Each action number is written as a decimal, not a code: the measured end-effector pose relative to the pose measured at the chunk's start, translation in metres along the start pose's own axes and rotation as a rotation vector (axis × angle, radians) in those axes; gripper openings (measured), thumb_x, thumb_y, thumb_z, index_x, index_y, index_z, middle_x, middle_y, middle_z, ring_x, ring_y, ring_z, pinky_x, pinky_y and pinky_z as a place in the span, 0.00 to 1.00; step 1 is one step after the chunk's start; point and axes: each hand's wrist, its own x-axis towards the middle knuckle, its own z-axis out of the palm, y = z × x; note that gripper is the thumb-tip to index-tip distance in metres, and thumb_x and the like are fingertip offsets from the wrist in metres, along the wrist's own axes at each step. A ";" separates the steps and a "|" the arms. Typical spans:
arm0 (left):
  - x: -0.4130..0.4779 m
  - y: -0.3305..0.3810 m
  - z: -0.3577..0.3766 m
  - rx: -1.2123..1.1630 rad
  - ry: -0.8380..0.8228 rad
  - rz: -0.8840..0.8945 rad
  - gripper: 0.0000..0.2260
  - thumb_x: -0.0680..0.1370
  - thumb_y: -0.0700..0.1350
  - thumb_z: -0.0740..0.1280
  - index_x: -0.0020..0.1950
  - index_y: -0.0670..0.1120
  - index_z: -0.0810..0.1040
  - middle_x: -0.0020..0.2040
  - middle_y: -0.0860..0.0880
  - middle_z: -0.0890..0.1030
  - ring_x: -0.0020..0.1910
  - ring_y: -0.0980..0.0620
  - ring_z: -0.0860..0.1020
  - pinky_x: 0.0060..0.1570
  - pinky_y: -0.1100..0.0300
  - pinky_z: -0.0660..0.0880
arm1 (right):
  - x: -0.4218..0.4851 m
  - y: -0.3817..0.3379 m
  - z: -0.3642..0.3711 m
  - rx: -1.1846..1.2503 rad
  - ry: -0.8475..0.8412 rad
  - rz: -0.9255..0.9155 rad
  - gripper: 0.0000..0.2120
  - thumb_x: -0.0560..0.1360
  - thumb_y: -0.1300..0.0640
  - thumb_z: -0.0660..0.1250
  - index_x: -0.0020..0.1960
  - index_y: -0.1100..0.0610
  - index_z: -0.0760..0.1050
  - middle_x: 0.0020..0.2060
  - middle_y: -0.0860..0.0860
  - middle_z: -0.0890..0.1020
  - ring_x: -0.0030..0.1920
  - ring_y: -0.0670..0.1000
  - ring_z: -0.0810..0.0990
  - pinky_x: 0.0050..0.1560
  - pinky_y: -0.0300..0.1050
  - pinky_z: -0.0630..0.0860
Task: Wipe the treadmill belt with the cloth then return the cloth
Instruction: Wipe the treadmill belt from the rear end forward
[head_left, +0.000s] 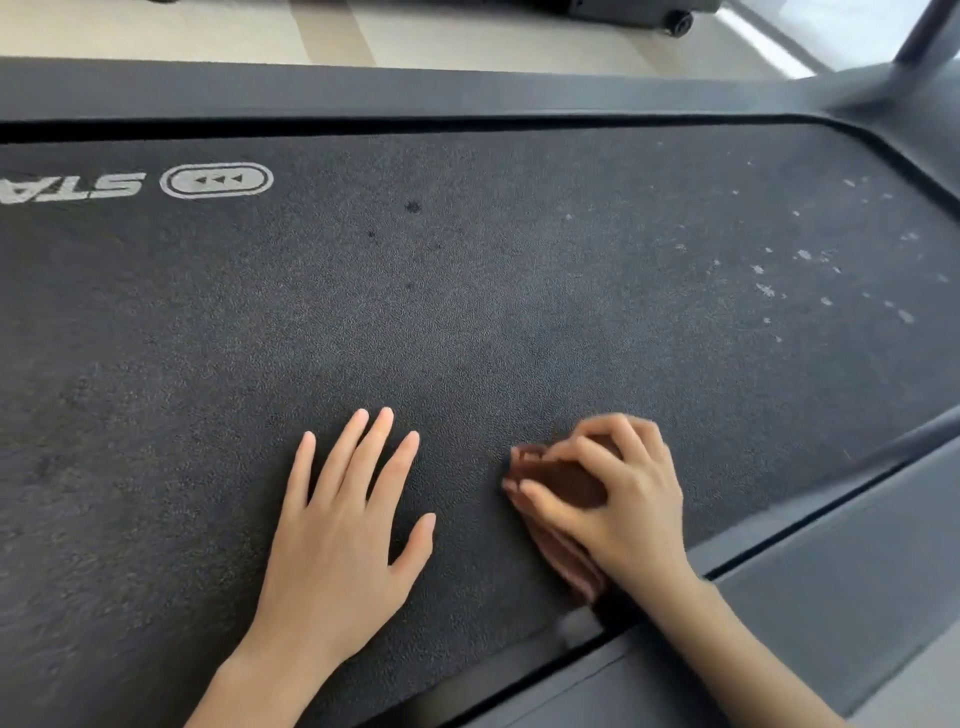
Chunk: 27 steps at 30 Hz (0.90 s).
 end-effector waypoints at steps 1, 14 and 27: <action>0.000 0.000 0.000 -0.005 0.001 -0.001 0.28 0.75 0.56 0.55 0.70 0.43 0.71 0.73 0.43 0.66 0.74 0.45 0.62 0.69 0.38 0.58 | 0.018 0.002 0.007 -0.009 0.017 0.018 0.16 0.66 0.35 0.68 0.41 0.47 0.81 0.46 0.46 0.78 0.51 0.54 0.74 0.52 0.51 0.73; 0.003 0.006 -0.005 -0.025 -0.036 0.017 0.27 0.74 0.55 0.53 0.67 0.43 0.74 0.69 0.40 0.71 0.70 0.38 0.66 0.66 0.34 0.60 | 0.064 0.016 0.022 -0.006 0.029 0.222 0.12 0.69 0.43 0.73 0.47 0.49 0.80 0.48 0.45 0.76 0.54 0.50 0.68 0.56 0.52 0.70; 0.038 0.065 0.021 -0.040 -0.077 0.241 0.28 0.75 0.56 0.53 0.69 0.42 0.73 0.70 0.41 0.70 0.71 0.40 0.65 0.66 0.36 0.62 | -0.028 0.020 -0.026 -0.092 0.084 0.204 0.14 0.67 0.39 0.67 0.43 0.48 0.80 0.44 0.44 0.76 0.50 0.52 0.70 0.50 0.51 0.72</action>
